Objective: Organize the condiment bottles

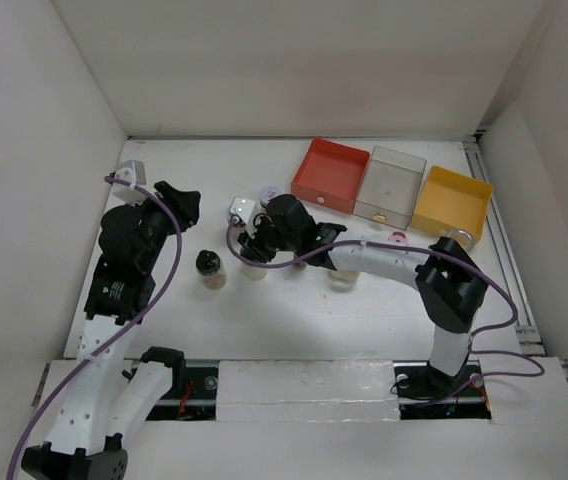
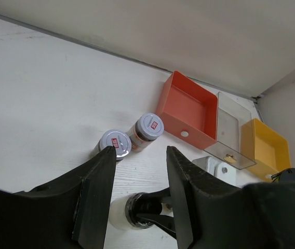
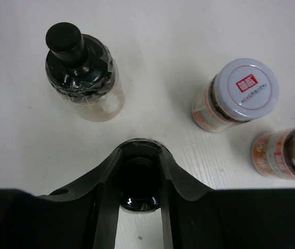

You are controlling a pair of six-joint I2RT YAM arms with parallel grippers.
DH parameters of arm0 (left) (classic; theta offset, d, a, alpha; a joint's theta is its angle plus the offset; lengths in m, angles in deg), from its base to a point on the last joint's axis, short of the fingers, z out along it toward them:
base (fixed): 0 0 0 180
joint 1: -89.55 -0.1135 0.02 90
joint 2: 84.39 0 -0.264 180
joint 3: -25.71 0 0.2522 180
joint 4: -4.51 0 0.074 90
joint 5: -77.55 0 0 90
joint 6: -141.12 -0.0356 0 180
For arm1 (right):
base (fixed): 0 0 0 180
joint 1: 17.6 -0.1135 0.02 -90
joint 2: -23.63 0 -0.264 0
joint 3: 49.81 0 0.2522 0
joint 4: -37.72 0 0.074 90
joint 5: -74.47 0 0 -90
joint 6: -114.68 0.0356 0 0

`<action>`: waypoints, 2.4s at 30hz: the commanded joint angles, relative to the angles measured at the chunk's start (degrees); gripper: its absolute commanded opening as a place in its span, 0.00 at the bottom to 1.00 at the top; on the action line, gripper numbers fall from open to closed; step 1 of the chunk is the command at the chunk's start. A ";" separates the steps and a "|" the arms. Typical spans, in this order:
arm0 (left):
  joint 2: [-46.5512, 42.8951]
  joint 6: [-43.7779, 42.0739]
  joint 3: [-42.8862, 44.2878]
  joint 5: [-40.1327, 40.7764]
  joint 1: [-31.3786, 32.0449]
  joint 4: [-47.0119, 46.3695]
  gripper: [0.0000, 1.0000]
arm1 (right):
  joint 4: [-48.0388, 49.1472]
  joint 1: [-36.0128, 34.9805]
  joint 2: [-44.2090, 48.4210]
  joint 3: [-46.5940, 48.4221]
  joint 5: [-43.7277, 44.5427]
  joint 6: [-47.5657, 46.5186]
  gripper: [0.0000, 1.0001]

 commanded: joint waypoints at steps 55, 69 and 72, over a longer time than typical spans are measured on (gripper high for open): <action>4.28 0.76 0.44 -2.95 -0.04 -4.58 0.40 | 4.06 34.95 -28.19 43.15 0.86 6.03 0.20; 2.36 1.37 0.97 -0.49 -0.04 -3.79 0.41 | 4.59 32.15 -8.62 30.78 -0.98 3.06 0.73; -0.54 2.95 0.36 4.50 -0.04 -3.79 0.55 | 5.64 28.02 -4.30 23.92 -9.30 1.65 0.42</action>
